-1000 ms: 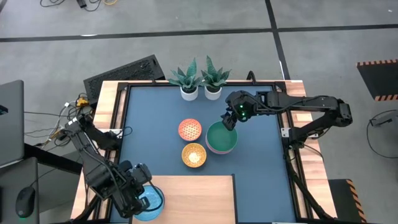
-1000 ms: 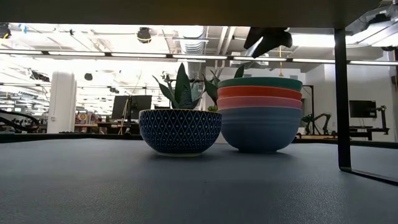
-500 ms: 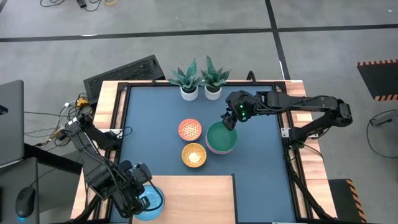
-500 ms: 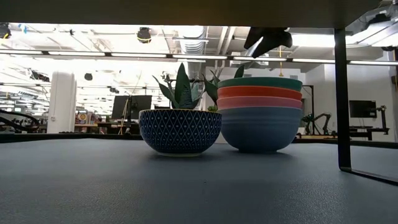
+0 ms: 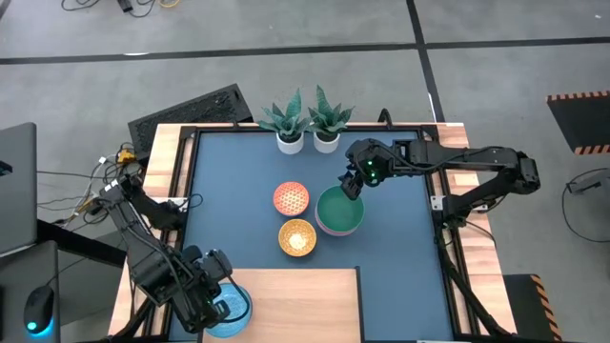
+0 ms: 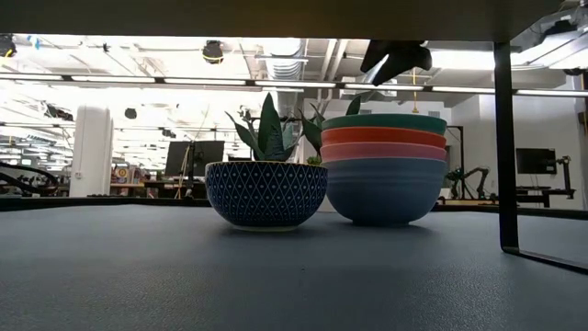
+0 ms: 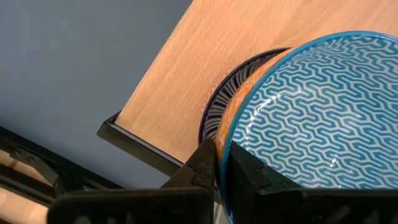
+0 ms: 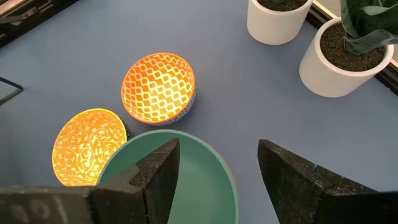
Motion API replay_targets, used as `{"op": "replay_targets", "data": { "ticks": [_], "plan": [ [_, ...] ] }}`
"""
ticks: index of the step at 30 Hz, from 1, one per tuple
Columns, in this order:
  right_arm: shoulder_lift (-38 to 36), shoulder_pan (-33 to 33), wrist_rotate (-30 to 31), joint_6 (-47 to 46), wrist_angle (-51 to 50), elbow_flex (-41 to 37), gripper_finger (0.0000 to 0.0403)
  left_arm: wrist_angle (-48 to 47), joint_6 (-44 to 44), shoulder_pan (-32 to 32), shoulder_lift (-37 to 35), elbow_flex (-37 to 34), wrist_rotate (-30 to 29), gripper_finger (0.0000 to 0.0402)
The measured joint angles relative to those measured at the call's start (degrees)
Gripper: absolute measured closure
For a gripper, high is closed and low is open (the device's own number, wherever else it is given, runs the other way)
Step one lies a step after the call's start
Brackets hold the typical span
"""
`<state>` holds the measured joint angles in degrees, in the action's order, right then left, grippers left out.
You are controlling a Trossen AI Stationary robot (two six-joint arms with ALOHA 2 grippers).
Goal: Place and stack bowls onto a shelf
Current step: Stack the light blue and white bowl on top of the dark blue and white bowl on the shelf
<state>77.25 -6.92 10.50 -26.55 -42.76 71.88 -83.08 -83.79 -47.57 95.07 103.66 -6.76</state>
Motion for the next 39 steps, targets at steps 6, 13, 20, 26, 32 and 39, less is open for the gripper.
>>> {"op": "replay_targets", "data": {
  "ticks": [6,13,20,26,32,39],
  "plan": [
    [0.0,0.0,0.0,0.0,0.0,0.0,0.0159,-0.2,-1.1,0.0,0.0,0.0,0.0,0.0371],
    [0.0,0.0,0.0,0.0,0.0,0.0,0.0159,-0.5,-0.3,0.1,-0.1,0.0,-1.4,0.0364],
    [0.0,0.0,0.0,0.0,0.0,0.0,0.0159,-0.8,-0.1,0.1,-0.1,0.0,-2.1,0.0363],
    [0.0,0.0,0.0,0.1,0.0,0.0,0.0159,-1.0,-0.4,0.1,-0.9,0.0,-2.3,0.035],
    [0.0,0.0,0.0,0.3,0.0,0.0,0.0159,-0.9,0.0,0.1,-1.2,0.0,-2.1,0.0279],
    [0.0,0.0,0.0,0.3,0.0,0.0,0.0159,-2.1,-0.2,0.2,-1.8,0.0,-1.9,0.0197]
  ]
}}
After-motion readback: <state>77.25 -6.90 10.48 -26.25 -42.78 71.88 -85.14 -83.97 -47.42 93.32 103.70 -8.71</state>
